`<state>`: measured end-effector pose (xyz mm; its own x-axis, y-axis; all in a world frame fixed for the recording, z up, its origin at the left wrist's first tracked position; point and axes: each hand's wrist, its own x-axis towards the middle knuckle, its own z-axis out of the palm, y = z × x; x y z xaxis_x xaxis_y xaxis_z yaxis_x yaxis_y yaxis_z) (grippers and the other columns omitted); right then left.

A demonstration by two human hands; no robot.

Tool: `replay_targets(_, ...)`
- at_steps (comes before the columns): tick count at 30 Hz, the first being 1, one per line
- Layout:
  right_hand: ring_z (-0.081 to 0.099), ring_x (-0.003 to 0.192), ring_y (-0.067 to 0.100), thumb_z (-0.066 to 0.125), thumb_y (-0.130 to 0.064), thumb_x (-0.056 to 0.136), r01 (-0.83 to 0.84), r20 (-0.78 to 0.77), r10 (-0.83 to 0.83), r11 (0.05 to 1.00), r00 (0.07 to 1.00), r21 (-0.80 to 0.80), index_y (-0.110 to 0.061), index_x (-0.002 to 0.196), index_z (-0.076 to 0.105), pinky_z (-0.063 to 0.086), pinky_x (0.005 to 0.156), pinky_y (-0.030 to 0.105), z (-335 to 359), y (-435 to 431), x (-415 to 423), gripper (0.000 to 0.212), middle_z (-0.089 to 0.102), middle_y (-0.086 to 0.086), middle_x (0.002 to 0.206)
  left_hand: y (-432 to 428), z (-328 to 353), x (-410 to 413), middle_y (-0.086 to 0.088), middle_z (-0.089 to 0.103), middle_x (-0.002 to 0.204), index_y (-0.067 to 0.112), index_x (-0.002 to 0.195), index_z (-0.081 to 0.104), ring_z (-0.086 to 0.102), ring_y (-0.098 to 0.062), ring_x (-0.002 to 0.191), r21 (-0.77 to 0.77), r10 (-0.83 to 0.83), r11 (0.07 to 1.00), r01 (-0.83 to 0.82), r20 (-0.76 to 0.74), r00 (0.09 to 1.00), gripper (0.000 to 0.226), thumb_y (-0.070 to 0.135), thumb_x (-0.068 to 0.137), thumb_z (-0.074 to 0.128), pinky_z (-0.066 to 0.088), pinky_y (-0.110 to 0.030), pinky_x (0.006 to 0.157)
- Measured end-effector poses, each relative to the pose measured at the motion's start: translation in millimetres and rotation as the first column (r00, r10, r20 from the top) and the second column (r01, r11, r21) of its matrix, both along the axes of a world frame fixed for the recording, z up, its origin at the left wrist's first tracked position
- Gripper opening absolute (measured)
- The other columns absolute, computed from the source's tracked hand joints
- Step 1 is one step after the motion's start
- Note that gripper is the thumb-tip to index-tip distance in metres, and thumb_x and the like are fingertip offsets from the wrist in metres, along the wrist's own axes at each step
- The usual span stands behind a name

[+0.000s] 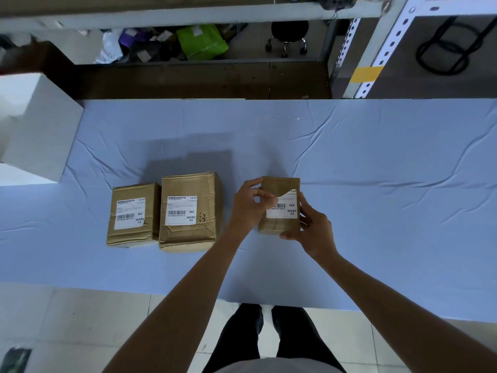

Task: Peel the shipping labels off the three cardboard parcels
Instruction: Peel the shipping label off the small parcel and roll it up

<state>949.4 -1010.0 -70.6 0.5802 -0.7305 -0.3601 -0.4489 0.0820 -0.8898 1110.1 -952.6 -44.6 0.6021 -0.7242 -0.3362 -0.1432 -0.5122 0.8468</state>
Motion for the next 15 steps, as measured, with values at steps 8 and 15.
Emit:
replay_targets(8,0.068,0.101,0.009,0.086,0.003,0.057,-0.008,-0.013,0.008,1.0,1.0,-0.016,-0.027,0.147,0.038,0.059,0.082,0.026,1.6,0.4,0.7,0.106,0.07,-0.007,0.112,0.6,-1.5,-0.2,0.015,0.056,0.117,0.003,0.107,0.068,0.057,-0.017,0.117,-0.005,0.023,1.0,-0.023,-0.021,1.0,0.033,0.021,0.079,0.076,0.049,-0.021,0.09)
replay_targets(15,0.068,0.099,0.009,0.087,0.002,0.055,-0.009,-0.033,0.009,1.0,0.999,-0.013,-0.026,0.146,0.04,0.058,0.081,0.023,1.8,-0.5,0.8,0.106,0.071,-0.008,0.111,2.0,0.1,0.1,-0.004,0.055,0.136,0.011,0.098,0.068,0.051,-0.02,0.124,0.001,0.005,1.0,-0.005,-0.062,0.998,0.022,0.018,0.079,0.076,0.046,-0.04,0.104)
